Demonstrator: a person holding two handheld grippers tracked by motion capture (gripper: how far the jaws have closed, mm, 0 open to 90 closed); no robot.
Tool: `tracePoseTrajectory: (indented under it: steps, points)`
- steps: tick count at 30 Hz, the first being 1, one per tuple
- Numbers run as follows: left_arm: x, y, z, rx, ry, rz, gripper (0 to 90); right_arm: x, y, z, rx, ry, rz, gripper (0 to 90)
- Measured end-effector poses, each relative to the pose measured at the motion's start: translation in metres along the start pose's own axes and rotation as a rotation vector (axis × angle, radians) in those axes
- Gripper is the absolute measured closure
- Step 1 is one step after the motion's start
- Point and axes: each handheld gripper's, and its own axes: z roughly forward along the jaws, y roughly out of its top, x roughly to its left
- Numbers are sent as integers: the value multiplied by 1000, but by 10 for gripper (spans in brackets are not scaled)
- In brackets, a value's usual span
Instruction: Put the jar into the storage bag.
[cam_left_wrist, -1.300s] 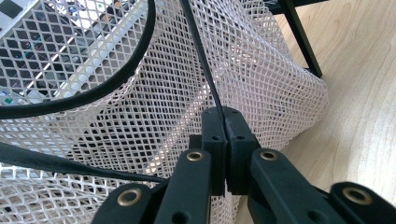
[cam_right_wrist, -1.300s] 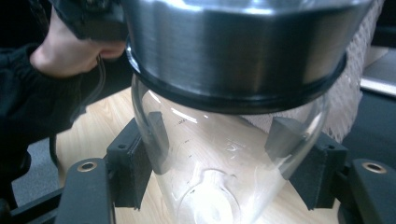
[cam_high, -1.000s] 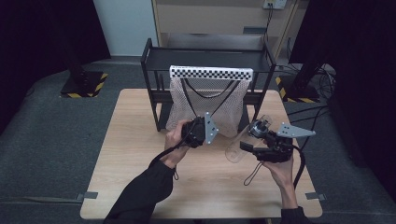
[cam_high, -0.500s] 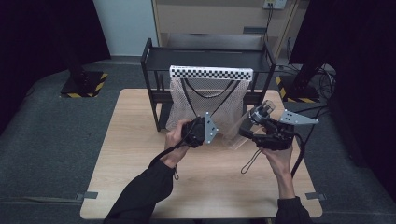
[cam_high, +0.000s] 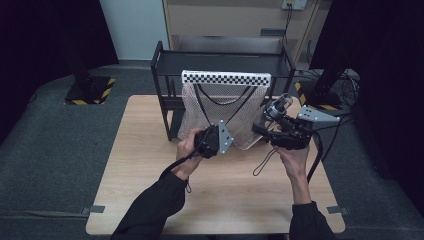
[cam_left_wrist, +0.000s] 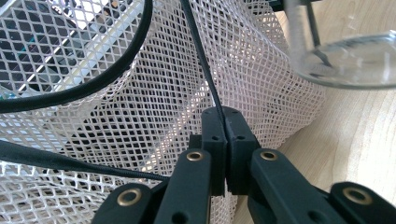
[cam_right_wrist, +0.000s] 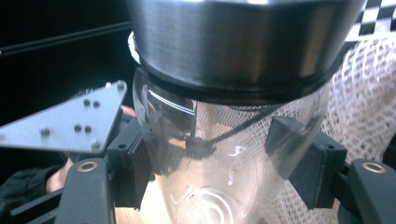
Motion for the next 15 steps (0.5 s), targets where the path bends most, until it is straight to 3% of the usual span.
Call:
tracePoseTrajectory:
  steps: [15]
  points:
    - [-1,-1,0,-1,0,-3,877,2,21,17,-54,11,19,318]
